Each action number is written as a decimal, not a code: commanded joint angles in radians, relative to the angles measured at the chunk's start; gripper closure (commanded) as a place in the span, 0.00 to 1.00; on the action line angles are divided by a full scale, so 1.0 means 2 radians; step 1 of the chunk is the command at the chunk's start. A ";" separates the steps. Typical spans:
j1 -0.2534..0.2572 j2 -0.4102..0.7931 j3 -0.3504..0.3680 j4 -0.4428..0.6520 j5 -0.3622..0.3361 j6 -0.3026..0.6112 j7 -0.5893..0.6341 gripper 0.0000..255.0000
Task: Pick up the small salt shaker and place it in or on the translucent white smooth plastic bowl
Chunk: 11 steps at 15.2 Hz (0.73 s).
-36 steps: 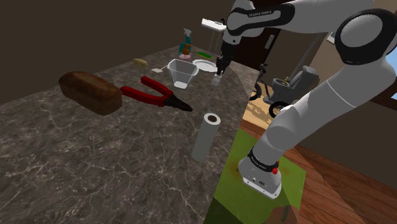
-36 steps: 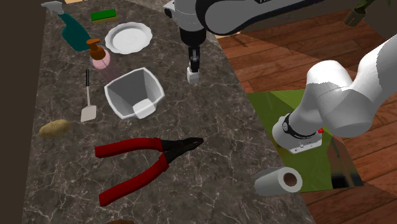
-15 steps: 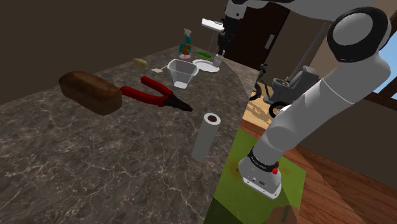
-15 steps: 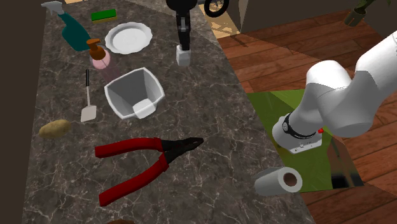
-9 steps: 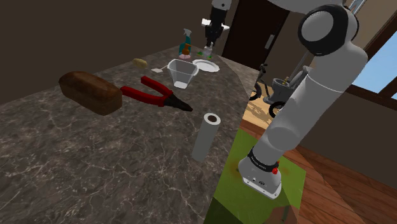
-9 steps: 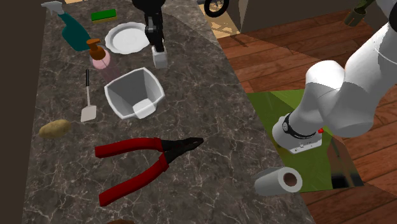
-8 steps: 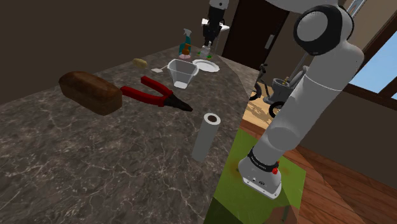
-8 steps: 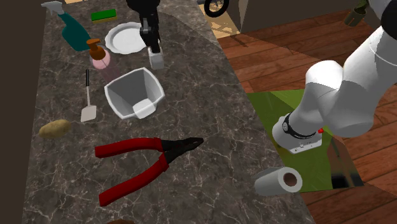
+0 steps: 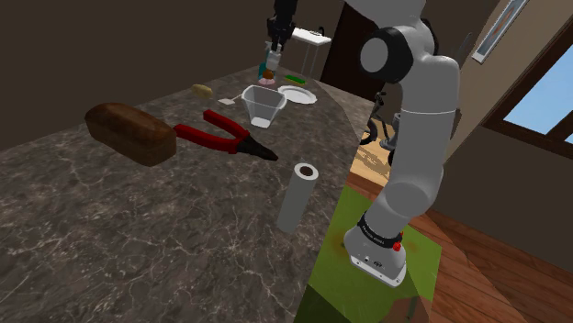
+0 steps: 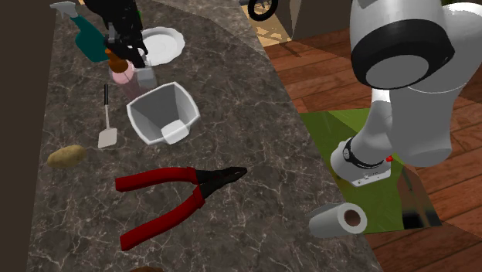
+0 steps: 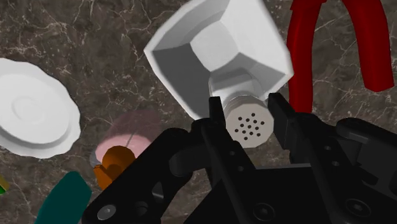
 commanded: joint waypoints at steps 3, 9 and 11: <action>0.001 0.011 0.001 -0.005 0.002 0.015 0.001 1.00; 0.010 -0.012 0.001 -0.082 -0.004 0.069 0.001 1.00; 0.012 -0.017 0.001 -0.103 -0.005 0.085 0.000 1.00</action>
